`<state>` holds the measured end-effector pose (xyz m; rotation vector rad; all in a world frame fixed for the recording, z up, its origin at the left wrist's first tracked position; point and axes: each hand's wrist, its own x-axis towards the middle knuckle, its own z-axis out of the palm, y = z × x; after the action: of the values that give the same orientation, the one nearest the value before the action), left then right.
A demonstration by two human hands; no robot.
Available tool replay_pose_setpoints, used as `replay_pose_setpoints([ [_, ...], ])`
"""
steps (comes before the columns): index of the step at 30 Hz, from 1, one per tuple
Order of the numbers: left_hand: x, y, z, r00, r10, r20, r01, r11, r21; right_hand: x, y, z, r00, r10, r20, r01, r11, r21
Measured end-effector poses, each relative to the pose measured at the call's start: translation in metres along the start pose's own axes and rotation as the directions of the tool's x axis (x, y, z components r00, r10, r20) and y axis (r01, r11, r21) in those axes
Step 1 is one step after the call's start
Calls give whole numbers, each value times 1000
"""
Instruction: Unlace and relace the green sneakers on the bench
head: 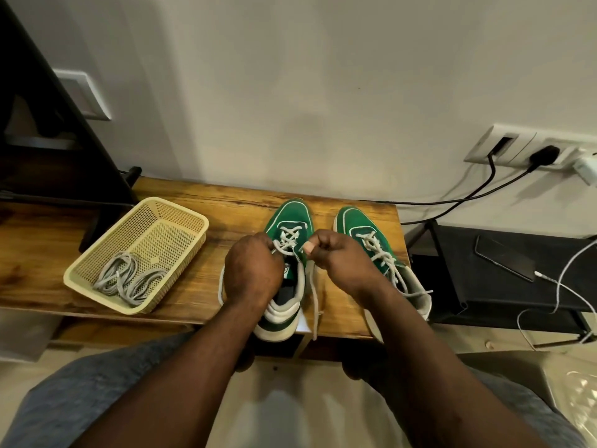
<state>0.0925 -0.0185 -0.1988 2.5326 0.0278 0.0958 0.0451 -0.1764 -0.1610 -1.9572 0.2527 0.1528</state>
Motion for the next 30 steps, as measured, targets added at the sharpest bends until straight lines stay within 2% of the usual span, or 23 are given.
replay_pose_setpoints([
  [2, 2, 1, -2, 1000, -29, 9, 29, 999, 25, -6, -14, -10, 997, -72, -13, 73, 969, 236],
  [3, 2, 1, -3, 999, -45, 18, 44, 999, 21, -9, -19, -14, 993, -109, -38, 116, 947, 299],
  [5, 1, 3, -4, 997, -62, 34, 62, 998, 13, -13, -26, -16, 989, -124, -81, 145, 917, 371],
  [7, 0, 7, -6, 997, -58, 51, 57, 998, 31, -12, -24, -15, 991, -64, -121, 106, 922, 372],
  [10, -2, 10, -8, 997, -10, 82, 4, 997, 75, -5, -18, -21, 983, 19, -185, -5, 997, 75],
  [12, -3, 13, -10, 993, 37, 113, -48, 994, 97, -4, -19, -29, 976, 64, -209, -94, 986, -140],
  [14, 1, 14, -15, 985, 68, 160, -87, 989, 117, -6, -25, -36, 982, 75, -174, -129, 938, -321],
  [17, 12, 13, -28, 953, 65, 295, -92, 993, 78, -11, -35, -47, 991, 77, -108, -115, 902, -416],
  [19, 16, 15, -41, 940, 59, 336, -72, 997, 28, -13, -40, -54, 993, 47, -106, -92, 879, -467],
  [22, 18, 18, -57, 918, 29, 395, 69, 971, -231, -15, -47, -57, 988, -35, -153, -60, 818, -572],
  [24, 16, 21, -68, 903, 13, 430, 185, 891, -415, -18, -56, -54, 978, -92, -185, -26, 834, -551],
  [25, 16, 23, -74, 909, 24, 416, 193, 859, -474, -21, -61, -52, 975, -116, -192, 2, 861, -508],
  [28, 13, 36, -95, 922, 94, 375, 169, 775, -610, -29, -76, -47, 974, -154, -164, 112, 963, -244],
  [30, 8, 48, -110, 913, 162, 374, 155, 711, -686, -34, -84, -48, 969, -176, -175, 171, 984, -47],
])
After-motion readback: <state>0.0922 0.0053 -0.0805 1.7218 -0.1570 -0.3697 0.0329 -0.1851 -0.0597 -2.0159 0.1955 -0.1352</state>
